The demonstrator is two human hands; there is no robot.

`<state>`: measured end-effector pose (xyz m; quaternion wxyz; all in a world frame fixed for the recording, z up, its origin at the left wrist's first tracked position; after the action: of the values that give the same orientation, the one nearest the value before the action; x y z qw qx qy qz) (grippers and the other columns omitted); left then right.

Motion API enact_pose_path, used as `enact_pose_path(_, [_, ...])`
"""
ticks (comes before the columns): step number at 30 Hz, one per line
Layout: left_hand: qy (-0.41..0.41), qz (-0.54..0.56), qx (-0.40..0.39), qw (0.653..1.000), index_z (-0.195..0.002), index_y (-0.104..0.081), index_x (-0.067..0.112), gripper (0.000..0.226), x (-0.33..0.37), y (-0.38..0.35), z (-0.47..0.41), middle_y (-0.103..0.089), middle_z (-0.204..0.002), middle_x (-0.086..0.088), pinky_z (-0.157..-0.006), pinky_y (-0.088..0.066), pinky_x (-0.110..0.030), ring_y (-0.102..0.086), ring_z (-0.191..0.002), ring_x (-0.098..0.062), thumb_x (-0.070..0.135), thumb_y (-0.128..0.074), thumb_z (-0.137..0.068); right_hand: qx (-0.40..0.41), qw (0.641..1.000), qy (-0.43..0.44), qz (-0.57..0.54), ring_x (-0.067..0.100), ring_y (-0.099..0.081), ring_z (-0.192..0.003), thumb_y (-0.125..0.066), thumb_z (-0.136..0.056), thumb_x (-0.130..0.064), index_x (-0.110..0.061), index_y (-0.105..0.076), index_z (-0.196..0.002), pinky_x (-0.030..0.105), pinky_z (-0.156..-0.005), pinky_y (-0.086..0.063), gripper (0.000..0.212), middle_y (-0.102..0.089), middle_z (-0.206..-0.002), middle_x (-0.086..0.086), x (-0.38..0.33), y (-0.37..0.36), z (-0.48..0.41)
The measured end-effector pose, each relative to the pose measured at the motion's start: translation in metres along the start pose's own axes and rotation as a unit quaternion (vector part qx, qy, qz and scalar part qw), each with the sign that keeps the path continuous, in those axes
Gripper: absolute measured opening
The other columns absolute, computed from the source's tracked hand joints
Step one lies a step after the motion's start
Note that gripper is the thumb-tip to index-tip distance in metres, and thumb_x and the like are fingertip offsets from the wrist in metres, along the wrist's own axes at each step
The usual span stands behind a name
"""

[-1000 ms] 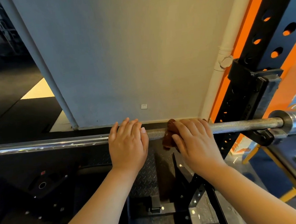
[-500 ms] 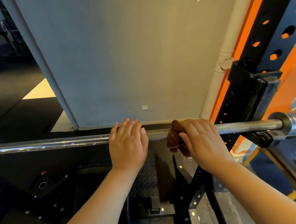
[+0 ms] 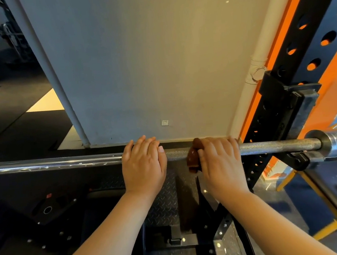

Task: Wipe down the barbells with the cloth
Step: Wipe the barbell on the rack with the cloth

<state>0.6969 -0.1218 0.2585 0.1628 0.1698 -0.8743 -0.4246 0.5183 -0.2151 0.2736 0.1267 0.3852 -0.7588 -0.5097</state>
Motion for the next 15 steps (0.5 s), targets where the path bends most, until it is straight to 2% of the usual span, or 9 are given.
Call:
enact_pose_path(3, [-0.004, 0.003, -0.002, 1.000, -0.122, -0.071, 0.013, 0.051, 0.000, 0.000, 0.000, -0.070, -0.126, -0.004, -0.116, -0.035, -0.049, -0.058, -0.129, -0.024, 0.035, -0.027, -0.109, -0.015, 0.997, 0.070, 0.011, 0.026, -0.055, -0.123, -0.036, -0.109, -0.033, -0.017, -0.058, -0.130, 0.048, -0.118, -0.032, 0.034, -0.064, -0.125, 0.002, 0.010, 0.004, 0.001])
enact_pose_path(5, [-0.004, 0.006, -0.001, 1.000, -0.122, -0.071, 0.013, 0.054, 0.000, 0.001, 0.000, -0.071, -0.126, -0.004, -0.116, -0.036, -0.049, -0.058, -0.129, -0.024, 0.036, -0.024, -0.109, -0.002, 0.999, 0.038, 0.005, 0.026, -0.059, -0.112, -0.039, -0.109, -0.032, -0.016, -0.061, -0.118, 0.043, -0.111, -0.037, 0.029, -0.066, -0.114, 0.002, 0.028, 0.012, -0.003])
enact_pose_path(6, [-0.001, 0.007, 0.001, 1.000, -0.121, -0.071, 0.013, 0.056, 0.001, 0.001, 0.000, -0.071, -0.125, -0.004, -0.116, -0.036, -0.049, -0.058, -0.129, -0.024, 0.037, -0.022, -0.109, 0.012, 1.000, 0.008, -0.004, 0.026, -0.059, -0.109, -0.039, -0.109, -0.033, -0.016, -0.061, -0.114, 0.042, -0.110, -0.036, 0.029, -0.066, -0.110, 0.001, 0.034, 0.015, -0.005])
enact_pose_path(8, [0.005, 0.013, 0.000, 1.000, -0.121, -0.072, 0.013, 0.061, 0.002, 0.001, -0.001, -0.071, -0.125, -0.004, -0.116, -0.035, -0.049, -0.058, -0.129, -0.025, 0.039, -0.018, -0.109, 0.021, 0.999, -0.034, -0.014, 0.025, -0.057, -0.114, -0.034, -0.109, -0.034, -0.018, -0.061, -0.115, 0.043, -0.118, -0.027, 0.032, -0.065, -0.112, -0.001, 0.029, 0.014, -0.003])
enact_pose_path(10, [0.007, 0.015, -0.002, 1.000, -0.121, -0.072, 0.012, 0.063, 0.002, 0.001, 0.000, -0.070, -0.126, -0.004, -0.116, -0.034, -0.049, -0.057, -0.129, -0.025, 0.039, -0.016, -0.109, 0.018, 1.000, -0.015, -0.017, 0.024, -0.051, -0.125, -0.033, -0.109, -0.033, -0.020, -0.060, -0.124, 0.046, -0.125, -0.016, 0.033, -0.062, -0.124, -0.002, 0.013, 0.004, 0.003])
enact_pose_path(13, [0.002, 0.017, -0.003, 1.000, -0.121, -0.072, 0.012, 0.063, 0.003, 0.003, -0.001, -0.071, -0.125, -0.004, -0.116, -0.036, -0.049, -0.058, -0.129, -0.025, 0.039, -0.016, -0.109, 0.002, 0.998, 0.055, -0.024, 0.023, -0.049, -0.131, -0.040, -0.107, -0.033, -0.019, -0.058, -0.132, 0.047, -0.123, -0.021, 0.034, -0.060, -0.132, -0.002, 0.010, 0.002, 0.006])
enact_pose_path(15, [0.002, 0.016, -0.007, 1.000, -0.121, -0.072, 0.013, 0.063, 0.003, 0.004, 0.000, -0.071, -0.125, -0.004, -0.115, -0.036, -0.050, -0.059, -0.128, -0.025, 0.040, -0.016, -0.109, -0.011, 0.998, 0.059, -0.009, 0.020, -0.054, -0.122, -0.039, -0.109, -0.034, -0.022, -0.059, -0.126, 0.042, -0.120, -0.027, 0.028, -0.063, -0.124, -0.004, 0.027, 0.008, 0.001])
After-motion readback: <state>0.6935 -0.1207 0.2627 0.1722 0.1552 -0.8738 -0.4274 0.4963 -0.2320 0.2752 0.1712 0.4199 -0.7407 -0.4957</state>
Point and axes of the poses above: each hand's wrist, its own z-axis away from the middle knuckle, its own y-axis out of the back of the hand, x = y × z, the point moved 3 cm from there along -z, towards the middle knuckle
